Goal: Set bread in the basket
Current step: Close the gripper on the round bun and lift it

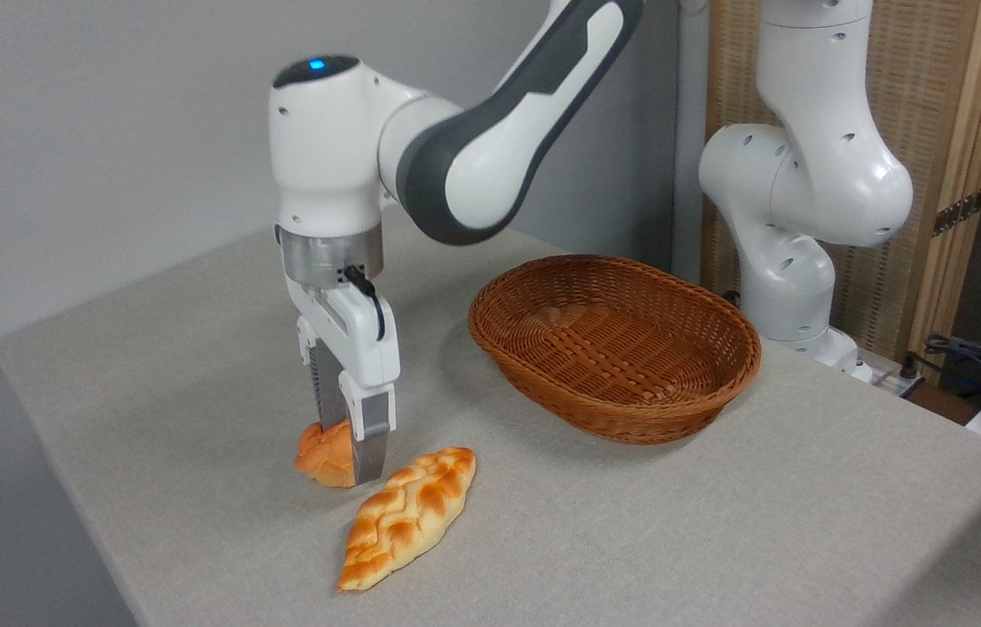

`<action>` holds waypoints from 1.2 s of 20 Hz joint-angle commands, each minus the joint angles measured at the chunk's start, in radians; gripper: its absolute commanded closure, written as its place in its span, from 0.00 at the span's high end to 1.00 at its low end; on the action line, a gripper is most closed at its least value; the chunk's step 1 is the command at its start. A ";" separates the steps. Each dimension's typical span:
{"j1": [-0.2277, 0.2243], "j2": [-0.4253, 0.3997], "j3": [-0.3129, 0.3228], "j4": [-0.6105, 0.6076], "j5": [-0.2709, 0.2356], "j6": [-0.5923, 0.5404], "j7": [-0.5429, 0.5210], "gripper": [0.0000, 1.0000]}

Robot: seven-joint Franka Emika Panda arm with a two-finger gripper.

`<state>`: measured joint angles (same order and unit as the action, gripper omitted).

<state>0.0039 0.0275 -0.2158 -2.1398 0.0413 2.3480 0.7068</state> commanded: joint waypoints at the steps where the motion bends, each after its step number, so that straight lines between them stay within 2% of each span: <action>1: -0.005 0.012 0.006 -0.026 0.028 0.034 0.014 1.00; 2: -0.005 0.017 0.006 -0.028 0.026 0.043 0.013 0.91; 3: -0.005 0.017 0.006 -0.026 0.022 0.045 0.013 0.71; 5: -0.005 0.015 0.006 -0.026 0.025 0.044 0.014 0.40; 6: -0.005 0.015 0.006 -0.026 0.029 0.042 0.008 0.33; 8: -0.005 0.015 0.006 -0.026 0.029 0.037 -0.010 0.26; 9: -0.005 0.015 0.006 -0.026 0.029 0.036 -0.022 0.19; 11: -0.005 0.015 0.006 -0.026 0.029 0.036 -0.029 0.16; 16: -0.004 0.012 0.016 -0.019 0.011 0.033 -0.029 0.16; 17: -0.004 0.009 0.016 -0.011 -0.010 0.033 -0.029 0.14; 18: -0.004 0.006 0.018 0.004 -0.053 0.025 -0.030 0.08; 20: -0.001 0.003 0.019 0.062 -0.128 -0.065 -0.027 0.06; 24: -0.001 -0.037 0.036 0.133 -0.138 -0.266 -0.018 0.07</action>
<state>0.0073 0.0251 -0.1976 -2.0606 -0.0753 2.2200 0.6853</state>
